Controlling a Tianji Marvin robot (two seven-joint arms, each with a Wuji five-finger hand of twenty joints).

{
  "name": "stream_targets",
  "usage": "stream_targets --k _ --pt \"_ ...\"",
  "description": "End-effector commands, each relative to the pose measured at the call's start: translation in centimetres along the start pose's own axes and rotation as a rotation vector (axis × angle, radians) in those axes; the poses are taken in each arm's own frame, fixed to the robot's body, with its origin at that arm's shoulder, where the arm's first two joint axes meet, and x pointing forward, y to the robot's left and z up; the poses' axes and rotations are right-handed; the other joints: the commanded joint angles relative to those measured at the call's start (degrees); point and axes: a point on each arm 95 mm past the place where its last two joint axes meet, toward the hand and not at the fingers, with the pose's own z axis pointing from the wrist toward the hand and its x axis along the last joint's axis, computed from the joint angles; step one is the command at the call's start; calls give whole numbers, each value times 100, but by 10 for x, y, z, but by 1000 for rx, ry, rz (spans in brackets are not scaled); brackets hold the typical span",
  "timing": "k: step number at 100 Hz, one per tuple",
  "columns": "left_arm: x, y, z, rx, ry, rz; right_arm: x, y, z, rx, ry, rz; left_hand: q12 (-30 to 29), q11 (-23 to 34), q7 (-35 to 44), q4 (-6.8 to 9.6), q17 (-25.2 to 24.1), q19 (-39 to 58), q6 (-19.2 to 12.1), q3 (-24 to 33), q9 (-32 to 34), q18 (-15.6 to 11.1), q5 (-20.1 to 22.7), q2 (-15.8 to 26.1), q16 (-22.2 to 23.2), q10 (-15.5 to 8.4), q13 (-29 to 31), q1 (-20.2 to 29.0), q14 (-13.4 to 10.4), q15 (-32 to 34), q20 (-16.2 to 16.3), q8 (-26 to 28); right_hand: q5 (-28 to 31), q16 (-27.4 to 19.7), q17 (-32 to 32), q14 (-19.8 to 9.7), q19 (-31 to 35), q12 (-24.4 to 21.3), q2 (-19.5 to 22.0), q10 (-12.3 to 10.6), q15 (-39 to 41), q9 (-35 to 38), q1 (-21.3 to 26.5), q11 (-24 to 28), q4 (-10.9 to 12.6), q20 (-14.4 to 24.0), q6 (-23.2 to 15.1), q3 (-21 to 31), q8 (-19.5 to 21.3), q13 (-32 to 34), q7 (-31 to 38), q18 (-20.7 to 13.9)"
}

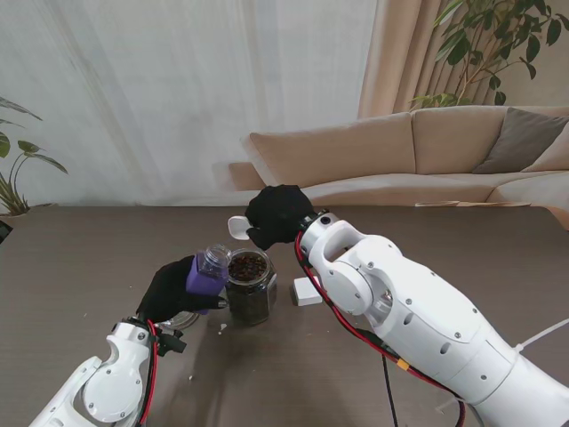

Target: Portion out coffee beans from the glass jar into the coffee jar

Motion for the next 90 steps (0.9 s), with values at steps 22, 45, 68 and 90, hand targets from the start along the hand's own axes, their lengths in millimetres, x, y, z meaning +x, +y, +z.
stream_targets --k 22,45,68,90 --pt "7 -9 -3 -5 25 15 -9 -28 12 124 -14 -59 259 615 829 208 -281 -69 -726 2218 418 -374 456 3286 213 -179 314 2164 293 864 92 360 -12 -33 528 -555 -2 15 20 85 -7 40 13 22 18 6 -152 -4 65 155 174 -7" --pt "8 -12 -2 -12 34 18 -8 -49 18 198 21 -109 257 611 828 208 -275 -69 -721 2221 415 -373 453 3289 212 -166 315 2164 287 865 91 358 -26 -39 521 -574 -6 18 39 54 -16 33 -4 27 30 9 -181 -16 68 156 169 -22" --pt "8 -14 -2 -13 36 20 -5 -64 24 231 44 -141 259 615 829 211 -273 -69 -713 2227 419 -367 457 3286 213 -169 314 2164 299 865 91 358 -33 -42 515 -602 -4 17 60 35 -22 28 -25 28 27 12 -211 -33 73 158 168 -57" --pt "8 -15 -2 -12 39 21 -3 -75 27 251 65 -169 260 617 827 208 -271 -68 -716 2220 419 -362 455 3288 214 -178 317 2164 292 868 92 359 -32 -47 511 -629 -2 17 71 29 -32 23 -29 29 34 11 -211 -31 77 158 164 -72"
